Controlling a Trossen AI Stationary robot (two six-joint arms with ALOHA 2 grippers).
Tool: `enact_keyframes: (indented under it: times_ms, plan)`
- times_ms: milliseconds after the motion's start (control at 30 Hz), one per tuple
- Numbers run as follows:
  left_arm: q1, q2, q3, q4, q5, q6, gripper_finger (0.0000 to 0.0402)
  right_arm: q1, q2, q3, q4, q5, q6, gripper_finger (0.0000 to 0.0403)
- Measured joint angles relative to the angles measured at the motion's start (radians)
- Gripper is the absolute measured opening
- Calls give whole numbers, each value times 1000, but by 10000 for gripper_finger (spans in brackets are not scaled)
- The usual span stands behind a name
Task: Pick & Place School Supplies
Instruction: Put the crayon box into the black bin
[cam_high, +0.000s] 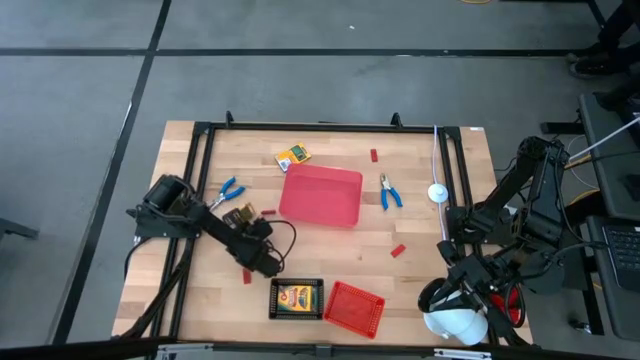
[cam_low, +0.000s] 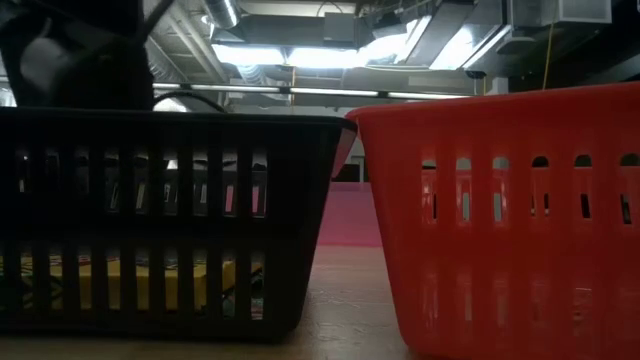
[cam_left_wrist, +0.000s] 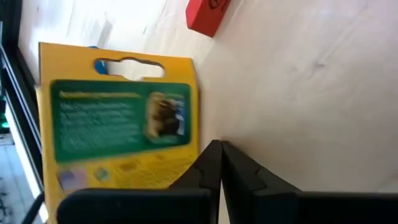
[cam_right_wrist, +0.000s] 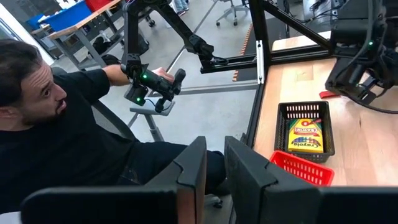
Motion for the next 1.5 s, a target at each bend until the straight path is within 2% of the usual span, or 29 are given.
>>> enact_keyframes:
  times_ms: [300, 433, 633, 767, 967, 1167, 1267, 1400, 1500]
  plan:
    - [-34, 1, 15, -16, 9, -73, 2, 0, 0, 0, 8, 0, -12, 61]
    - [-45, 3, 42, -153, 34, -144, 2, 0, 0, 0, 19, 0, -18, 61]
    - [-8, 2, 23, -302, 41, -154, 2, 0, 0, 0, 23, 0, -39, 61]
    - [66, -16, -5, -321, 20, -124, 2, 0, 0, 0, 23, 4, -49, 61]
    - [189, -106, -92, -223, 8, 7, 2, 0, 0, 0, 23, 0, -48, 61]
    - [274, -285, -213, -97, 21, 104, 2, 0, 0, 0, 23, 0, -41, 61]
    - [309, -374, -285, -11, 70, 157, 2, 0, 0, 0, 23, 0, -41, 61]
    - [337, -466, -368, 88, 126, 203, 2, 0, 0, 0, 23, -1, -42, 61]
    - [316, -505, -381, 124, 139, 200, 2, 0, 0, 0, 22, 0, -41, 61]
